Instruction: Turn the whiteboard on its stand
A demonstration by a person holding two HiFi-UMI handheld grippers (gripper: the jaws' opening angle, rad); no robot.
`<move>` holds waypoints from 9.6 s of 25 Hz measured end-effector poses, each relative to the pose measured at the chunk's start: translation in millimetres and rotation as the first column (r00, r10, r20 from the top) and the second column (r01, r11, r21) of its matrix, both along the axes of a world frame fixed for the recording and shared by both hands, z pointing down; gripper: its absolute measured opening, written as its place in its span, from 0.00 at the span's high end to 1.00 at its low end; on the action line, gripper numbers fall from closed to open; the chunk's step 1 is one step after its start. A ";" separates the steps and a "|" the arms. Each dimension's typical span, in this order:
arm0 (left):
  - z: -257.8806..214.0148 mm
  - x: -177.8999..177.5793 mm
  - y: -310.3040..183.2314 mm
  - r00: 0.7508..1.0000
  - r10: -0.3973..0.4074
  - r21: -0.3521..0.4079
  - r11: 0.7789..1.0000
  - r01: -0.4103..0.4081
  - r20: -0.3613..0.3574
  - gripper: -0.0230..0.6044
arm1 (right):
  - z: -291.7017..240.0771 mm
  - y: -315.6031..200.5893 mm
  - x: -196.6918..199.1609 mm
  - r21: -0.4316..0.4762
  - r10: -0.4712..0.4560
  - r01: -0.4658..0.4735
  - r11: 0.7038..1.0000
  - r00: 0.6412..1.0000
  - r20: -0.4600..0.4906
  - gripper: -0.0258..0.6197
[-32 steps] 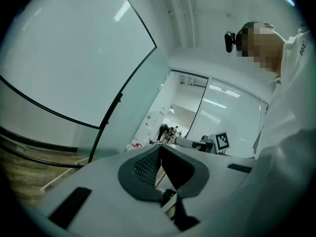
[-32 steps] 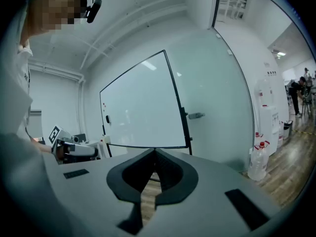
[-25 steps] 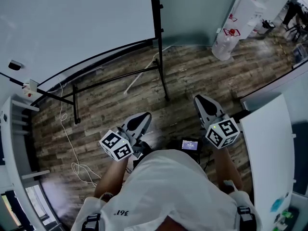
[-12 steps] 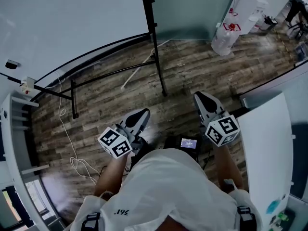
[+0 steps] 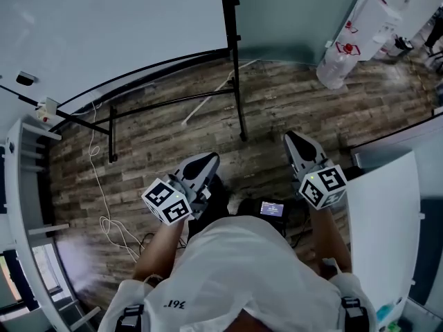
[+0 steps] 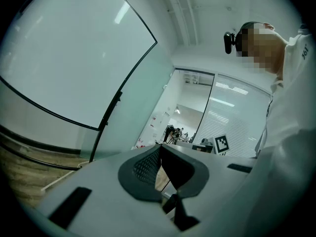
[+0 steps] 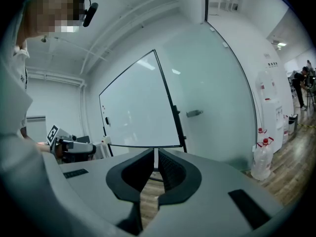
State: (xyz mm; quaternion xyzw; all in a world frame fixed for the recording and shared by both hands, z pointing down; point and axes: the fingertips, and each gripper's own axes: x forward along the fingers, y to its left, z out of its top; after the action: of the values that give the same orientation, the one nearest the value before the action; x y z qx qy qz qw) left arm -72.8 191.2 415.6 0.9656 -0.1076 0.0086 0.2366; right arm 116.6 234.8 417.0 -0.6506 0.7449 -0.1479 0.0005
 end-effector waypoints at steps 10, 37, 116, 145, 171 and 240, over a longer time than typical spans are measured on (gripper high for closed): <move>-1.4 11.1 -78.6 0.999 0.026 0.041 0.999 -0.025 -0.021 0.95 | -2.5 -73.9 8.5 0.018 0.021 -0.020 1.000 1.000 -0.014 0.92; -2.6 17.3 -269.9 0.997 0.068 0.011 0.998 -0.068 -0.045 0.95 | -22.9 -263.3 30.3 0.020 0.078 -0.077 0.997 0.994 -0.077 0.90; 21.6 81.6 -341.1 0.960 -0.277 0.005 0.961 0.277 0.024 0.90 | -55.5 -523.0 62.0 -0.037 -0.571 0.580 0.813 0.785 -0.242 0.65; 33.7 47.1 -354.9 0.946 -0.321 -0.022 0.947 0.322 0.035 0.90 | -48.8 -571.9 -17.1 -0.031 -0.625 0.633 0.774 0.754 -0.202 0.65; 35.5 31.8 -350.7 0.931 -0.362 -0.023 0.931 0.363 0.038 0.90 | -51.1 -579.1 -78.6 -0.012 -0.680 0.690 0.723 0.710 -0.182 0.65; 22.4 -13.1 -317.3 0.888 -0.458 -0.001 0.889 0.459 0.038 0.90 | -58.6 -504.6 20.7 -0.054 -0.682 0.694 0.718 0.687 -0.251 0.68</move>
State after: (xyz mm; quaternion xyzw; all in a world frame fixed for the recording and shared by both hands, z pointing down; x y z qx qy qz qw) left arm -85.9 -126.0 438.0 0.9114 -0.3367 -0.0292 0.2349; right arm 137.3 -269.8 358.4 -0.3372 0.9310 -0.0364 -0.1353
